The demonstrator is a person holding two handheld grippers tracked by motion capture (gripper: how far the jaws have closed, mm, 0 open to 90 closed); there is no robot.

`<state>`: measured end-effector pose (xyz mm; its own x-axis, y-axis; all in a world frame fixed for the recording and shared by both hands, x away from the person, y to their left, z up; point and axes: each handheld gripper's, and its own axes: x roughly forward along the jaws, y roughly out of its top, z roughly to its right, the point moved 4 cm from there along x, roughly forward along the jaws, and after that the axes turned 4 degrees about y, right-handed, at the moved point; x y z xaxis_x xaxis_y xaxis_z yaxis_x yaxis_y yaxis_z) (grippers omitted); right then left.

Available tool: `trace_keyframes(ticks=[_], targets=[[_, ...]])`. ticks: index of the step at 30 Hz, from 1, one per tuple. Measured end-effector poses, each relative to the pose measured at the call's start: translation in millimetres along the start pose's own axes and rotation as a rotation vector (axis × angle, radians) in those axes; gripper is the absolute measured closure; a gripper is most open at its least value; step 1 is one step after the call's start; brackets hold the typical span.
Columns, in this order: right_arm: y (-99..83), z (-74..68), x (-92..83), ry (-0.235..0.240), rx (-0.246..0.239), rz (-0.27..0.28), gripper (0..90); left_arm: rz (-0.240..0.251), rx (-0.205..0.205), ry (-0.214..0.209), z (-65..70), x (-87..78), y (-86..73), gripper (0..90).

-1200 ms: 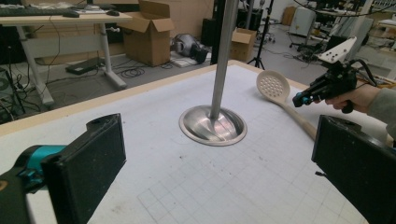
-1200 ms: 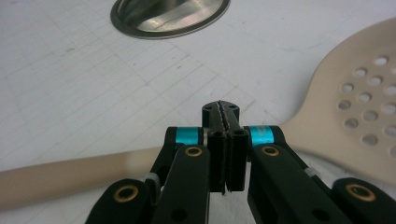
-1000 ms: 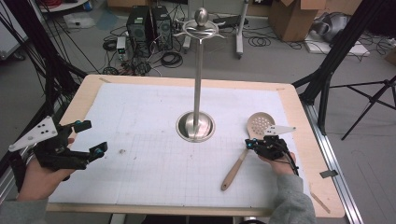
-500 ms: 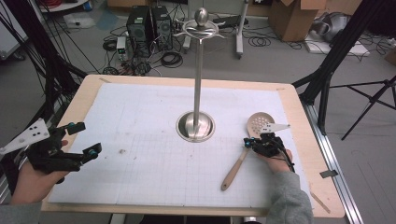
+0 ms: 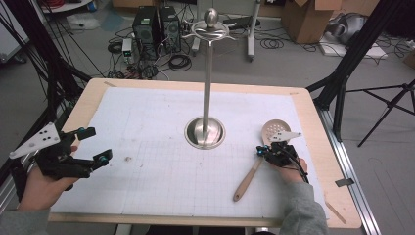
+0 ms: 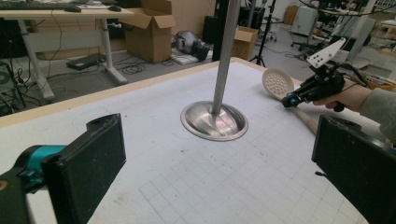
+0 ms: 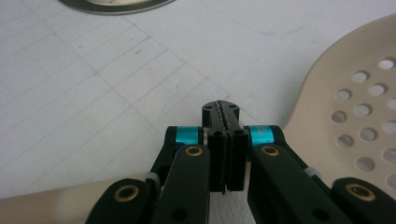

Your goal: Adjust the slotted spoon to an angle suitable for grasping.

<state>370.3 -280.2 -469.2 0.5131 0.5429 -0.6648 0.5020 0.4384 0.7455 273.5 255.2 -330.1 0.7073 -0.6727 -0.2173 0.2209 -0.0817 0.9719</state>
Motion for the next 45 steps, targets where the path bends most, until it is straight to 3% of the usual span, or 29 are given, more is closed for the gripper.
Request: trace_keyframes(ticks=[1, 12, 20, 23, 26, 29, 32, 34, 35, 39, 44, 45], targets=[[-3.9, 1.6, -2.6, 0.007, 0.023, 0.023, 90.0, -0.006, 0.000, -0.005, 0.5, 3.7, -0.6, 3.2], [-17.4, -1.2, -19.5, -0.014, 0.043, 0.008, 90.0, -0.005, 0.003, -0.033, 5.5, 15.8, 2.6, 3.2], [-33.0, -0.4, -35.6, -0.013, 0.089, 0.030, 90.0, -0.011, 0.009, -0.049, 8.5, 22.6, 3.6, 3.2], [-35.7, 0.0, -38.3, -0.016, 0.091, 0.037, 90.0, -0.005, 0.009, -0.054, 10.1, 22.3, 5.3, 3.2], [-35.6, -1.3, -39.2, -0.024, 0.061, 0.031, 90.0, 0.001, 0.015, -0.056, 9.9, 21.3, 7.2, 3.2], [-39.7, -2.8, -49.5, -0.017, 0.062, 0.083, 90.0, 0.009, 0.006, -0.053, 7.5, 19.7, 8.6, 3.2], [-42.1, -3.9, -57.3, -0.021, 0.055, 0.091, 90.0, 0.008, 0.004, -0.047, 6.4, 20.0, 8.9, 3.2], [-44.8, -7.5, -64.1, 0.001, 0.047, 0.098, 90.0, 0.014, 0.003, -0.050, 6.3, 20.6, 10.2, 3.2], [-46.6, -13.9, -69.3, 0.038, 0.039, 0.116, 90.0, 0.018, 0.004, -0.055, 7.3, 21.7, 11.7, 3.2], [-46.5, -26.0, -76.8, 0.080, 0.016, 0.134, 90.0, 0.023, 0.006, -0.064, 9.3, 24.5, 13.8, 3.2], [-51.6, -36.1, -79.3, 0.110, -0.003, 0.117, 90.0, 0.027, 0.005, -0.068, 10.1, 27.5, 15.1, 3.2], [-54.0, -42.8, -79.7, 0.141, -0.010, 0.110, 90.0, 0.026, 0.005, -0.070, 10.4, 28.4, 15.2, 3.2]])
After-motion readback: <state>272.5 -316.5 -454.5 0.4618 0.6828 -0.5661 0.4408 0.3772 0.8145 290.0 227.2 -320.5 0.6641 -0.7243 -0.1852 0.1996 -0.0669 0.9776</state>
